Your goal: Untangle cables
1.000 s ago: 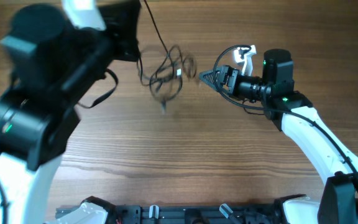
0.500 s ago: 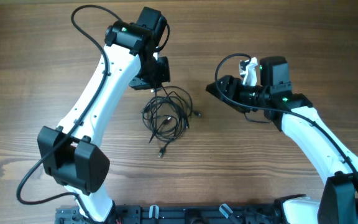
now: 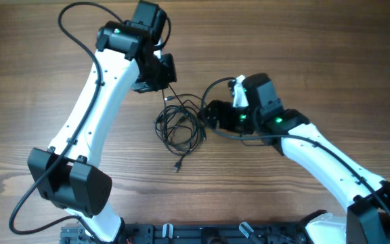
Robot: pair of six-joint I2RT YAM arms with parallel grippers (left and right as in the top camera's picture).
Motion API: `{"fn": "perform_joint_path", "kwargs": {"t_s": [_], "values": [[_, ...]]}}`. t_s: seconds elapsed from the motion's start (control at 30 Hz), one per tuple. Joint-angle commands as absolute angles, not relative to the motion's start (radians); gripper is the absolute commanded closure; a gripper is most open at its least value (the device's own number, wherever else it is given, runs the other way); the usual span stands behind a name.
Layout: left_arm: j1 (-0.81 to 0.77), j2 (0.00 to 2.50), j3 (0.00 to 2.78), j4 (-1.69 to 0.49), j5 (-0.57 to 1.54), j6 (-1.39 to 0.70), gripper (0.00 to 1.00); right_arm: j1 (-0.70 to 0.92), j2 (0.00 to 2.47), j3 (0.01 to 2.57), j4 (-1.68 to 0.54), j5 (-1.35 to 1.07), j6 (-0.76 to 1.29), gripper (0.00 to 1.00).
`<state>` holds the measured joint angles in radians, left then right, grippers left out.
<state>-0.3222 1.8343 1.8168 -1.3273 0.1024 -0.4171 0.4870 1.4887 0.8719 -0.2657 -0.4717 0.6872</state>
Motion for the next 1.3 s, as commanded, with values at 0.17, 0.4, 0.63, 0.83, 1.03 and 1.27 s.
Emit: {"fn": "perform_joint_path", "kwargs": {"t_s": [0.17, 0.4, 0.63, 0.83, 1.03, 1.27], "values": [[-0.239, 1.812, 1.825, -1.379, 0.075, -0.372, 0.0, 0.55, 1.5, 0.875, -0.282, -0.27, 0.733, 0.0], [-0.105, 1.813, 1.79, -1.324, -0.005, -0.462, 0.0, 0.544, 1.5, 0.882, -0.293, -0.392, 0.545, 0.29], [-0.002, 1.813, 1.575, -1.081, 0.193, -0.426, 0.19, 0.544, 1.5, 0.978, -0.34, -0.466, 0.475, 0.96], [-0.004, 1.814, 1.363, -0.818, 0.401, -0.392, 0.96, 0.544, 1.5, 0.983, -0.238, -0.432, 0.473, 0.95], [-0.008, 1.82, 1.223, -0.686, 0.456, -0.393, 0.74, 0.544, 1.501, 0.969, -0.214, -0.353, 0.626, 0.61], [-0.044, 1.82, 1.137, -0.638, 0.456, -0.405, 0.59, 0.547, 1.62, 0.96, -0.108, -0.409, 0.738, 0.36]]}}
